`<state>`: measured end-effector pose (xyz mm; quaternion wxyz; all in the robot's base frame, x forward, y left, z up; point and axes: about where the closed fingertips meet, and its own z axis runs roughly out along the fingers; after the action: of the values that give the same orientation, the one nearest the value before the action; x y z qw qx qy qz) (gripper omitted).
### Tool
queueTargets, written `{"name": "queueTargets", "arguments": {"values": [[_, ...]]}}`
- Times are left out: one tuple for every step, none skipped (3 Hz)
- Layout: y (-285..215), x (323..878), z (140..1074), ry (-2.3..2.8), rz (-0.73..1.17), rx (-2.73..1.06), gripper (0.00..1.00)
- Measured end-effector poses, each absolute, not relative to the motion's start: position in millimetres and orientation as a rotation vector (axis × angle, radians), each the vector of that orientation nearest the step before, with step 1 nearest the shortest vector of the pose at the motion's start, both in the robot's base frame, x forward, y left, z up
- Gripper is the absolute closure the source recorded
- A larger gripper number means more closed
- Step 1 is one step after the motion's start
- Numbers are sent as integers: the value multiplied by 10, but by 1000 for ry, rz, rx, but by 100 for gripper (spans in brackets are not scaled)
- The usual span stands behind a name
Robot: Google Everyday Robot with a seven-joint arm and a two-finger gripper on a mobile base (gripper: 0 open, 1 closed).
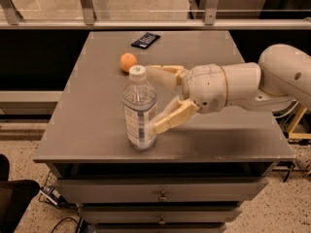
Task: Move blue plastic bottle near rxbar blueberry
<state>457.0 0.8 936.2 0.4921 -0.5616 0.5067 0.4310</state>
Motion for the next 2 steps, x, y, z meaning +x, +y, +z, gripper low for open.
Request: {"name": "queueTargets", "arguments": {"values": [[111,4494,9411,1268,1041,-1420,42],[133,4483,9420,1268,1043,-1424,64]]}}
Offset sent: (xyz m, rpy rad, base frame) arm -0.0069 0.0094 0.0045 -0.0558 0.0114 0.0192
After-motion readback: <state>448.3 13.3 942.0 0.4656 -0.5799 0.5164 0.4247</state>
